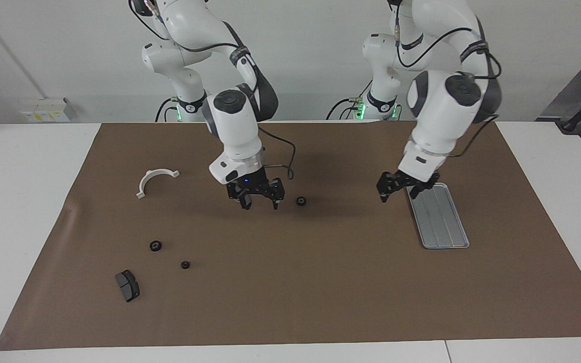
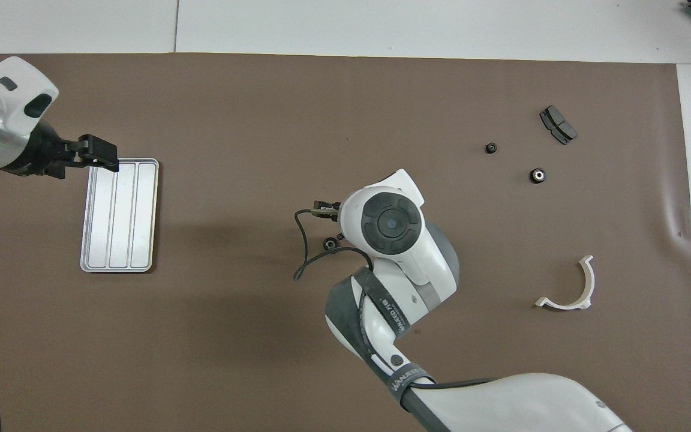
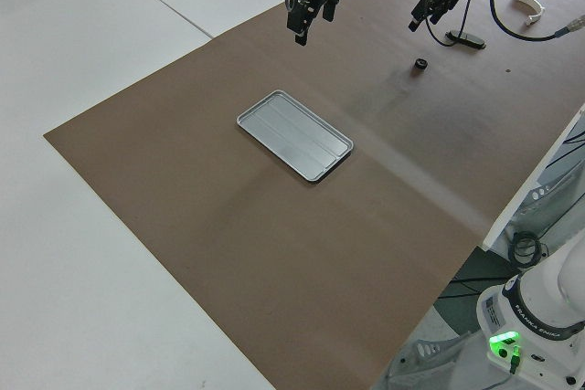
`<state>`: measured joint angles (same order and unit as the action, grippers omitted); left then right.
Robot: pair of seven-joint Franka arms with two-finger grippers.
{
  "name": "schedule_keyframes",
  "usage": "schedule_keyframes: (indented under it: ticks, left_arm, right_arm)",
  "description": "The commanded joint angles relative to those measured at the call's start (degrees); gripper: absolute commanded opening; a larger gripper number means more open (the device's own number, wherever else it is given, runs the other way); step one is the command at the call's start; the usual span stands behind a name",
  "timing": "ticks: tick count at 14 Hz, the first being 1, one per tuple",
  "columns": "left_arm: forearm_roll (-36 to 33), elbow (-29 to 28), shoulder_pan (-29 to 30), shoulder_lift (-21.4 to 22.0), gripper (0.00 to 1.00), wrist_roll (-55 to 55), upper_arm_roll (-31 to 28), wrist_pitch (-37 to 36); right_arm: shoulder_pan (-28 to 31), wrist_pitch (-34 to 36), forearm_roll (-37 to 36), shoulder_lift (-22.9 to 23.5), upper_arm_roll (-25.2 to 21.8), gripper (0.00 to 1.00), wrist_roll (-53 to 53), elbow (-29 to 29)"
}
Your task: Place bearing gear from tray to pile
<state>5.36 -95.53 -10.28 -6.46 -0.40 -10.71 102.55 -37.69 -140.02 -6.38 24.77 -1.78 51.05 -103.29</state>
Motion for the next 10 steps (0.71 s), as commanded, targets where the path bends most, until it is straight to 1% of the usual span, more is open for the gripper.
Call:
schedule_keyframes:
  ticks: [1, 2, 3, 4, 5, 7, 10]
  left_arm:
    - [-4.5, 0.0, 1.1, 5.0, 1.00, 1.2, 0.9, -5.1]
    - [-5.3, 0.3, 1.1, 5.7, 1.00, 1.2, 0.9, -6.6]
    - [-5.3, 1.9, 1.0, 5.7, 1.00, 1.2, 1.0, -8.6]
    - [-5.3, 3.8, 1.1, 5.5, 1.00, 1.2, 1.0, -11.5]
    - [-5.3, 4.6, 1.2, 5.5, 1.00, 1.3, 0.9, -13.1]
    - [-5.3, 3.3, 2.5, 5.8, 1.00, 1.5, 0.8, -12.1]
    - [-5.3, 1.0, 2.1, 6.8, 1.00, 1.5, 0.9, -8.4]
  right_arm:
    - [-1.8, 1.8, -3.4, 2.2, -0.2, 1.00, 3.4, 2.7]
    - [-2.5, 2.5, -3.5, 2.0, -0.2, 1.00, 3.3, 1.6]
    - [-2.5, 2.2, -3.6, 1.8, -0.2, 1.00, 3.1, 0.6]
    - [-2.6, 1.6, -3.6, 2.3, -0.2, 1.00, 3.0, 0.7]
    - [-2.7, 1.7, -3.5, 2.4, -0.1, 1.00, 2.8, 0.7]
    - [-2.9, 2.8, -3.5, 2.5, 0.8, 1.00, 2.8, 0.2]
    - [-3.2, 2.6, -3.5, 2.5, 1.0, 1.00, 2.7, -0.5]
